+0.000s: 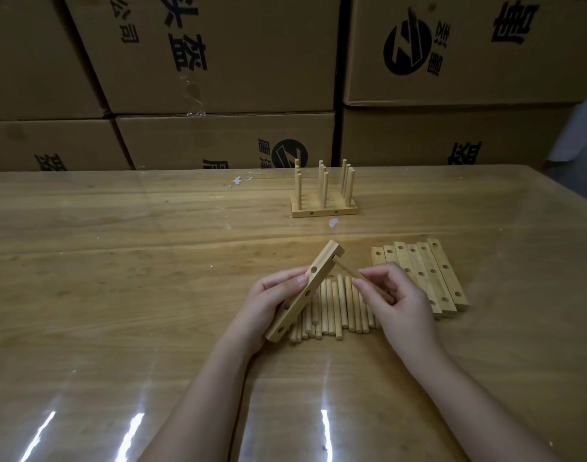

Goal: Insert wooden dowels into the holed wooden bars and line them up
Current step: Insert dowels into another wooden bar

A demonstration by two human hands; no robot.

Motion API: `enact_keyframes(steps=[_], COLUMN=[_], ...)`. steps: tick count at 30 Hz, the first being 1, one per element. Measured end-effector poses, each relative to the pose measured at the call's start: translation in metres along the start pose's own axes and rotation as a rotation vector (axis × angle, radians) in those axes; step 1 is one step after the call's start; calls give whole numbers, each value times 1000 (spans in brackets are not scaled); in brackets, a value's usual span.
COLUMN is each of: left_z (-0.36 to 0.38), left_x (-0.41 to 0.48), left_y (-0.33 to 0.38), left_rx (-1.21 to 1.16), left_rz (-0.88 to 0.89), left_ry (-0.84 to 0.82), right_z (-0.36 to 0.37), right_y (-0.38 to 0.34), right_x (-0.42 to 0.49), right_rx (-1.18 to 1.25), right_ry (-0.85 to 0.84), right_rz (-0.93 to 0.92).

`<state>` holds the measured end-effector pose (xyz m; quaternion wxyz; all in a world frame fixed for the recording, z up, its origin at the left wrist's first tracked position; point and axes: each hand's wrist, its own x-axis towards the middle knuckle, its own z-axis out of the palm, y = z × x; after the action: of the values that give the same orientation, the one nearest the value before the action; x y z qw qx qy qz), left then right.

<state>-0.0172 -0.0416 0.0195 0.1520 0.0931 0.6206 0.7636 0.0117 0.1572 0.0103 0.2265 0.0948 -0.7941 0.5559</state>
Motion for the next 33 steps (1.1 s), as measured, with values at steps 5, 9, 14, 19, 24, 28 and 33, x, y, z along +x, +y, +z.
enact_keyframes(steps=[5, 9, 14, 19, 24, 28, 33], left_z=[-1, 1, 3, 5, 5, 2, 1], left_x=[0, -1, -1, -2, -1, 1, 3], left_y=[-1, -1, -2, -1, -2, -4, -6], left_rx=[24, -8, 36, 87, 99, 137, 138], left_rz=[-5, 26, 33, 43, 53, 55, 64], left_ry=[5, -5, 0, 2, 5, -1, 1], right_z=[-2, -3, -2, -1, 2, 2, 1], right_y=[1, 1, 1, 3, 2, 1, 5], right_x=[0, -1, -1, -3, -4, -3, -4], right_rx=[-105, -172, -264, -243, -160, -124, -212], right_ry=[58, 92, 116, 117, 92, 63, 9], right_rz=[-78, -112, -160, -130, -48, -5, -20])
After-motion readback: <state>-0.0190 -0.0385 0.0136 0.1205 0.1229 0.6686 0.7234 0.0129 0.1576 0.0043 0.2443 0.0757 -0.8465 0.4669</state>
